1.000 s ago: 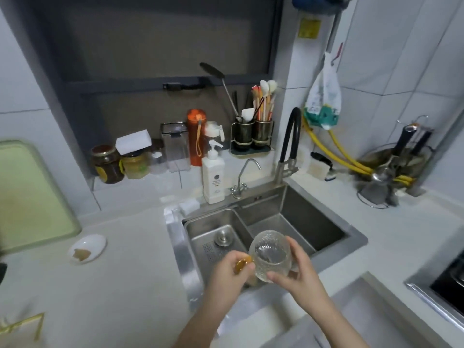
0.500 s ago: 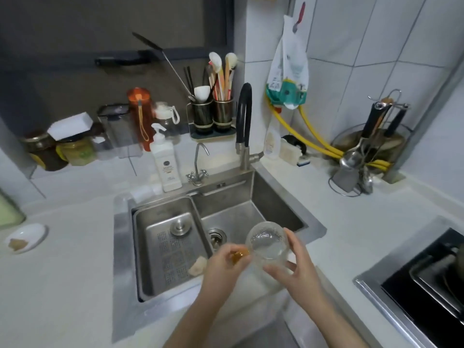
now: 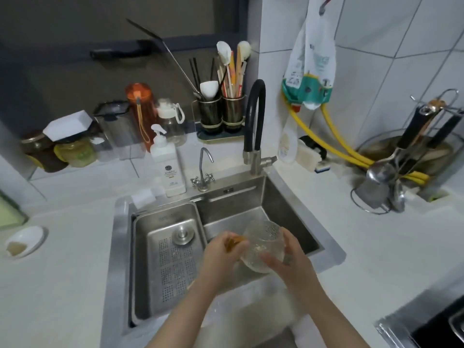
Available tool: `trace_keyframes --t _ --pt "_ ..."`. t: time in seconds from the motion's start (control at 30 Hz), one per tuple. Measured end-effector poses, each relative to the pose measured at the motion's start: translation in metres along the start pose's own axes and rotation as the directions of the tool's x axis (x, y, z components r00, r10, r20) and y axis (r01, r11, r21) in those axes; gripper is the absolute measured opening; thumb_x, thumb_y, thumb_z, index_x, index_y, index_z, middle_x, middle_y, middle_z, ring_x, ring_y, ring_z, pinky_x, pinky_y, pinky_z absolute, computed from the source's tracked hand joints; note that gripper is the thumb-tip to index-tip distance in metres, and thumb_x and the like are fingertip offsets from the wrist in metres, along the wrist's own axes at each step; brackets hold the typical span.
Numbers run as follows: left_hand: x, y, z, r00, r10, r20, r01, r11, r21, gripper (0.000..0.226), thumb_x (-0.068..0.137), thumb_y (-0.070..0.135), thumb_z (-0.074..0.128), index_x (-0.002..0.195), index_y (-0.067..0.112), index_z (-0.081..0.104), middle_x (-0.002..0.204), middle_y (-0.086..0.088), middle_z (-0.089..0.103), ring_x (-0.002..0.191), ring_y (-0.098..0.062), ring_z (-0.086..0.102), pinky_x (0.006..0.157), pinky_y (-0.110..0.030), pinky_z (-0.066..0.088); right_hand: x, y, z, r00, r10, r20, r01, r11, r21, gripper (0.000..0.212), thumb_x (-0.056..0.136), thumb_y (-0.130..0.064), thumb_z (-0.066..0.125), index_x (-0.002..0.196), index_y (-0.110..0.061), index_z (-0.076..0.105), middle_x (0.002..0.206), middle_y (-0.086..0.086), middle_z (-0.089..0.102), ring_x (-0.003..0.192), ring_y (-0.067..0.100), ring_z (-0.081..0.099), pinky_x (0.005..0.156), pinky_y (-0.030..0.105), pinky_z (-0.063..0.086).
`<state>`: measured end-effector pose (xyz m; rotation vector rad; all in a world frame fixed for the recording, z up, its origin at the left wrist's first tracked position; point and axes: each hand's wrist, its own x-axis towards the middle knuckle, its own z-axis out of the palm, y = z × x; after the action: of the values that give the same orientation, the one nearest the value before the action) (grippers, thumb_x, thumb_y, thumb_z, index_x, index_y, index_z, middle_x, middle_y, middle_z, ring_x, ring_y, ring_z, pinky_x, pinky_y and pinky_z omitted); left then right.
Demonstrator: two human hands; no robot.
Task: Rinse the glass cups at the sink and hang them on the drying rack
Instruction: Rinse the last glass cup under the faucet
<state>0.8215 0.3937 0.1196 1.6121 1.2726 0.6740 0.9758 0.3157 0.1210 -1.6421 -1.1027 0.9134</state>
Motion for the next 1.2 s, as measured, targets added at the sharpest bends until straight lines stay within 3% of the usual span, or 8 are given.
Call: trace_keyframes --t 0.13,0.3,0.43,0.5,0.6,0.77,0.93,1.2 --pt "0.035 0.001 -0.008 0.998 0.023 0.059 -0.023 1.000 0.004 0.013 0.087 0.030 0.064 0.081 0.022 0.057 0.073 0.006 0.060 0.063 -0.004 0.056 0.058 -0.010 0.047 0.038 -0.008 -0.001 0.999 0.021 0.034 -0.020 0.999 -0.029 0.062 0.058 -0.056 0.074 0.111 -0.058 0.043 0.108 -0.032 0.059 0.104 -0.007 0.057 0.085 0.018 0.049" --pt "0.062 -0.003 -0.008 0.991 -0.031 0.134 0.032 0.999 -0.003 0.017 0.094 0.024 0.055 0.077 0.024 0.054 0.071 0.011 0.054 0.054 0.004 0.053 0.050 0.001 0.040 0.068 -0.001 0.000 0.984 0.167 0.064 -0.158 0.980 -0.122 0.065 0.071 -0.048 0.073 0.127 -0.043 0.040 0.121 -0.016 0.059 0.106 0.009 0.058 0.092 0.028 0.048" --pt "0.073 -0.013 -0.006 0.985 -0.031 0.167 0.026 0.999 0.038 0.019 0.092 0.028 0.057 0.077 0.036 0.048 0.074 0.011 0.058 0.060 0.004 0.056 0.054 -0.001 0.042 0.088 0.010 0.006 0.952 0.292 0.089 -0.271 0.942 -0.196 0.077 0.073 -0.057 0.066 0.137 -0.026 0.036 0.127 -0.003 0.056 0.109 0.017 0.058 0.088 0.029 0.049" --pt "0.078 -0.017 -0.002 0.985 -0.024 0.169 0.016 0.999 0.049 0.015 0.087 0.036 0.064 0.100 0.037 0.055 0.091 0.009 0.065 0.078 0.009 0.062 0.069 -0.006 0.049 0.099 0.011 0.008 0.951 0.297 0.084 -0.279 0.944 -0.179 0.071 0.076 -0.056 0.064 0.135 -0.025 0.039 0.125 -0.003 0.057 0.109 0.017 0.057 0.088 0.028 0.047" --pt "0.091 -0.031 0.010 0.981 0.043 0.188 -0.064 0.992 0.109 0.069 0.075 0.048 0.069 0.137 0.036 0.040 0.128 0.006 0.056 0.113 -0.009 0.057 0.095 -0.033 0.052 0.115 0.010 0.009 0.948 0.303 0.102 -0.285 0.945 -0.160 0.052 0.079 -0.054 0.063 0.123 -0.033 0.046 0.111 -0.009 0.060 0.099 0.010 0.059 0.083 0.025 0.047" --pt "0.106 -0.036 0.019 0.996 0.015 0.084 -0.011 0.999 -0.048 0.065 0.071 0.020 0.079 0.123 0.046 0.050 0.093 0.001 0.063 0.081 -0.008 0.063 0.072 -0.021 0.053 0.142 0.013 0.013 0.961 0.255 0.109 -0.238 0.960 -0.144 0.017 0.086 -0.039 0.061 0.101 -0.038 0.053 0.097 -0.015 0.060 0.092 -0.002 0.057 0.066 0.011 0.036" --pt "0.121 -0.030 0.017 0.969 -0.242 0.041 0.245 0.960 -0.138 0.050 0.081 0.036 0.071 0.127 0.034 0.053 0.092 0.002 0.069 0.081 -0.013 0.067 0.076 -0.028 0.056 0.157 0.022 0.007 0.937 0.258 0.236 -0.229 0.963 -0.143 0.070 0.079 -0.062 0.056 0.139 -0.030 0.039 0.135 -0.008 0.050 0.126 0.013 0.048 0.107 0.036 0.039" --pt "0.134 -0.018 0.024 0.899 -0.432 0.074 0.435 0.860 -0.266 0.063 0.076 0.059 0.065 0.129 0.028 0.052 0.117 -0.006 0.065 0.079 -0.018 0.071 0.064 -0.030 0.060 0.177 0.023 0.006 0.951 0.229 0.206 -0.193 0.964 -0.181 0.056 0.086 -0.050 0.054 0.136 -0.025 0.044 0.131 -0.001 0.055 0.119 0.020 0.053 0.102 0.034 0.040"
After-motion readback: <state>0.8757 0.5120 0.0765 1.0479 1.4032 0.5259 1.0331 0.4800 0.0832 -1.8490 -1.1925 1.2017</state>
